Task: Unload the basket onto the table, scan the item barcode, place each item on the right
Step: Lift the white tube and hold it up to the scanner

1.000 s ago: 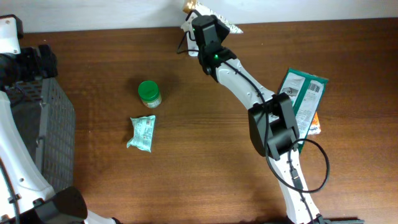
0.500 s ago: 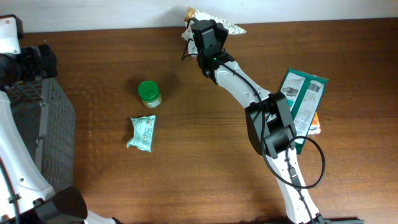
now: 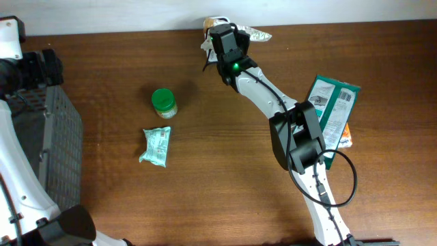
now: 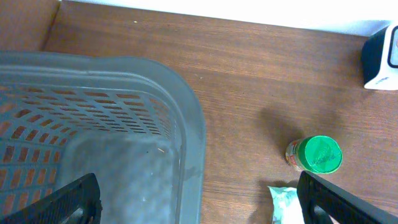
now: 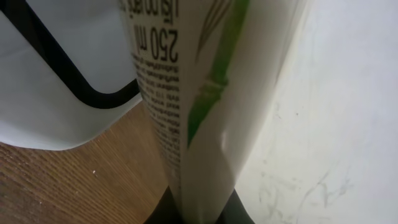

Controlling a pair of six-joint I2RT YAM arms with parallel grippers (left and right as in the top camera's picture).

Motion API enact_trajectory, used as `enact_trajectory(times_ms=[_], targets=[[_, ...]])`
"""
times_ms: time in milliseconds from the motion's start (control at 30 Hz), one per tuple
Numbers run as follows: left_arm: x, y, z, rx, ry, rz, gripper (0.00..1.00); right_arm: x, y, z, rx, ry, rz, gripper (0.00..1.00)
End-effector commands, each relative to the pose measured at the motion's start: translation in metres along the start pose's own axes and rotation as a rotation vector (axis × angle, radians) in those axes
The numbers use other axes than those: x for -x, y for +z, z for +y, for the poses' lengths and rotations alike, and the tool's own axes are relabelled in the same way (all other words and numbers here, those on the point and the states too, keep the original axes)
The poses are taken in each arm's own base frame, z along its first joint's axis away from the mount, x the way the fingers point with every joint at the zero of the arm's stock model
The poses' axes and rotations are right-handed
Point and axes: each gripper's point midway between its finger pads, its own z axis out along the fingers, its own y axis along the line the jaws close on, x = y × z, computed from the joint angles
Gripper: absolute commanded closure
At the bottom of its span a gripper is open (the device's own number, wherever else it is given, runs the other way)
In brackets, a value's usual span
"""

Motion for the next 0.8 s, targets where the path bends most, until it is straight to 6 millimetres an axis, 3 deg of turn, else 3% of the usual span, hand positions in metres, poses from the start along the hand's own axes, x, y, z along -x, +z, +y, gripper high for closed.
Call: enact_trajectory(times_ms=[0,100,167,233,267,367,500,767], targets=[[0.0,0.0,0.0,-0.007,-0.013,-0.002,0.01,-0.001,-0.008,-0.044,-0.125,0.073,0.023,0.96],[0.0,0.0,0.0,-0.007,-0.013,-0.002,0.01,0.001,-0.019,-0.076,-0.26,0.019,0.061,0.96],[0.0,0.0,0.0,-0.007,-0.013,-0.002,0.01,0.009,-0.028,-0.086,-0.303,-0.042,0.062,0.96],[0.0,0.0,0.0,-0.007,-0.013,-0.002,0.01,0.018,-0.033,-0.08,-0.294,-0.062,0.051,0.96],[0.0,0.0,0.0,-0.007,-0.013,-0.002,0.01,0.02,-0.032,-0.069,-0.255,-0.07,0.045,0.96],[0.0,0.0,0.0,-0.007,-0.013,-0.002,0.01,0.013,-0.024,-0.047,-0.183,-0.069,0.058,0.96],[0.0,0.0,0.0,-0.007,-0.013,-0.002,0.01,0.003,-0.018,-0.049,-0.187,-0.005,0.071,0.96],[0.0,0.0,0.0,-0.007,-0.013,-0.001,0.01,0.009,-0.027,-0.063,-0.217,0.119,0.041,0.96]])
